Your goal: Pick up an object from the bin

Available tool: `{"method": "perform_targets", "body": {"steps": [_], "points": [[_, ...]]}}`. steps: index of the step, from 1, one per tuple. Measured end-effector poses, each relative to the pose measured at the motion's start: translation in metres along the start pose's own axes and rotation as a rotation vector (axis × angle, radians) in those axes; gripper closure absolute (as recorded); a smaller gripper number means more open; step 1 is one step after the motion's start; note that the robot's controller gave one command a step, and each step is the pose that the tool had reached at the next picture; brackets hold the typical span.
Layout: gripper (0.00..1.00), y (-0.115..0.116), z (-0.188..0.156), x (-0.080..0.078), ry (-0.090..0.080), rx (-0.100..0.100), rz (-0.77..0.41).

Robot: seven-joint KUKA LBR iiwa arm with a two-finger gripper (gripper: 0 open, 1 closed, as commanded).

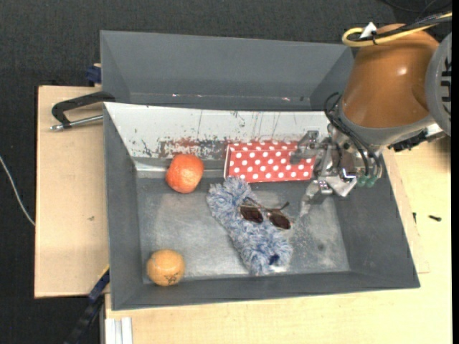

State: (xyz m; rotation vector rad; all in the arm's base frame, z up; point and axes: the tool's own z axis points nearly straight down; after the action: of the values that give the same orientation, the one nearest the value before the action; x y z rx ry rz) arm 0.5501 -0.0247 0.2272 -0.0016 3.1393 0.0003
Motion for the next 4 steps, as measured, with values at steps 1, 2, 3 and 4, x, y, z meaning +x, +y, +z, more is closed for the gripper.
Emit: {"method": "perform_targets", "body": {"steps": [1, 2, 3, 4], "points": [[0.00, 0.000, 0.000, 0.000, 0.000, 0.000, 0.000], [1.00, -0.001, 0.145, -0.014, -0.013, 0.001, -0.004], [1.00, -0.001, 0.145, -0.014, -0.013, 0.001, -0.005], [1.00, 0.000, 0.102, -0.011, -0.001, 0.000, -0.026]]}}
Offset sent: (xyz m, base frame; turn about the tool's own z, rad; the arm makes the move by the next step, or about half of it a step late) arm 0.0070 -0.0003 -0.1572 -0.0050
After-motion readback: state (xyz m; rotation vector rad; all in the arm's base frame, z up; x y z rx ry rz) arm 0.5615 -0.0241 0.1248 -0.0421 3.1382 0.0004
